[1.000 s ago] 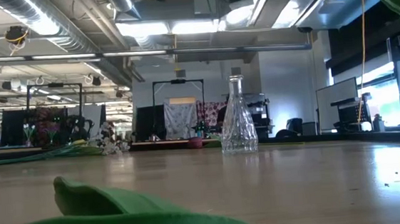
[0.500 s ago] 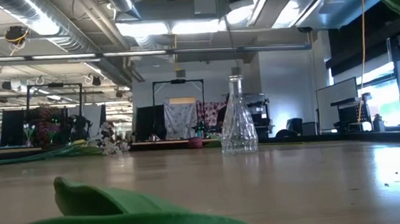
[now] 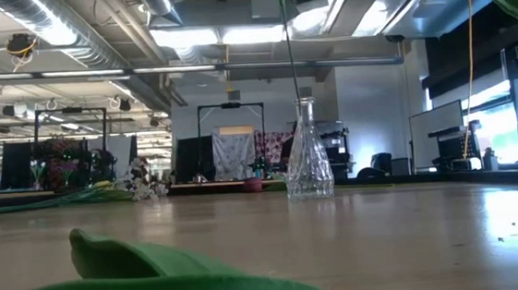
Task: Sort flowers into vase by color
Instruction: Put the middle red tulip into the top transparent vase
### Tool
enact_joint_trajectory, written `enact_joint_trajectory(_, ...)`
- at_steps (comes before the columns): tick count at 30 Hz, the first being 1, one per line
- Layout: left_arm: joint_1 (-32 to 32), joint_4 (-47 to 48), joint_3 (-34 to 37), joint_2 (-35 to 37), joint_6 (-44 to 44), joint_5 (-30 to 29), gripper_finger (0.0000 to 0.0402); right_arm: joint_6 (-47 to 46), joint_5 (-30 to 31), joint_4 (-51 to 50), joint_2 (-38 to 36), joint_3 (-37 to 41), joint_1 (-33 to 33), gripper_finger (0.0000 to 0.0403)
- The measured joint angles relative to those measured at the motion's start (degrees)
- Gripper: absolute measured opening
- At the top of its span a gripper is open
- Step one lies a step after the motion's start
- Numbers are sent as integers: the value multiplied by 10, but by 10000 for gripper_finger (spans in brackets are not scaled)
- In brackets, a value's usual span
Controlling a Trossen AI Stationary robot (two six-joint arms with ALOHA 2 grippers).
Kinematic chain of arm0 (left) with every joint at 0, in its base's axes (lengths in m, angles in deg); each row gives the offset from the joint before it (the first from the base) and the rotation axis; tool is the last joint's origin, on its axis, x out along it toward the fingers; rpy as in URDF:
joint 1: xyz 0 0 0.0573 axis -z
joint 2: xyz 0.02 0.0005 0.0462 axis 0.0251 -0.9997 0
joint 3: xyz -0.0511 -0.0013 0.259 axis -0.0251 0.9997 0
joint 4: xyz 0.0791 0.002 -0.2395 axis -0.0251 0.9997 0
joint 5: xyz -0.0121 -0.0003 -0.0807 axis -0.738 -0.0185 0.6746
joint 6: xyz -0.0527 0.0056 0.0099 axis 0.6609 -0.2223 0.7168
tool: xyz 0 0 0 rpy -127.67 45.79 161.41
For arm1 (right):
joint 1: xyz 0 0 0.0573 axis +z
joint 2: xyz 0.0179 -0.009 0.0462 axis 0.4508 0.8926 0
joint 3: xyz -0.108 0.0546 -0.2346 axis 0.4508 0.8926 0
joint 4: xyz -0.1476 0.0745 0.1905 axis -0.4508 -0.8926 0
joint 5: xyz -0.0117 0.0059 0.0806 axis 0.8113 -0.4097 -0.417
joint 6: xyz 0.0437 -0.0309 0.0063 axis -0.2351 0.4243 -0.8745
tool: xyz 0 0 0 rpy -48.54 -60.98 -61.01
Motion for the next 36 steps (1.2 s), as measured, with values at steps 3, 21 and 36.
enact_joint_trajectory(3,-2,43,0,-1,3,-4,5,10,0,0,0,0,0,334)
enact_joint_trajectory(21,18,364,-64,-1,72,17,149,32,-1,0,0,0,0,335)
enact_joint_trajectory(36,18,633,-139,0,245,175,159,42,-17,-42,0,0,0,335)
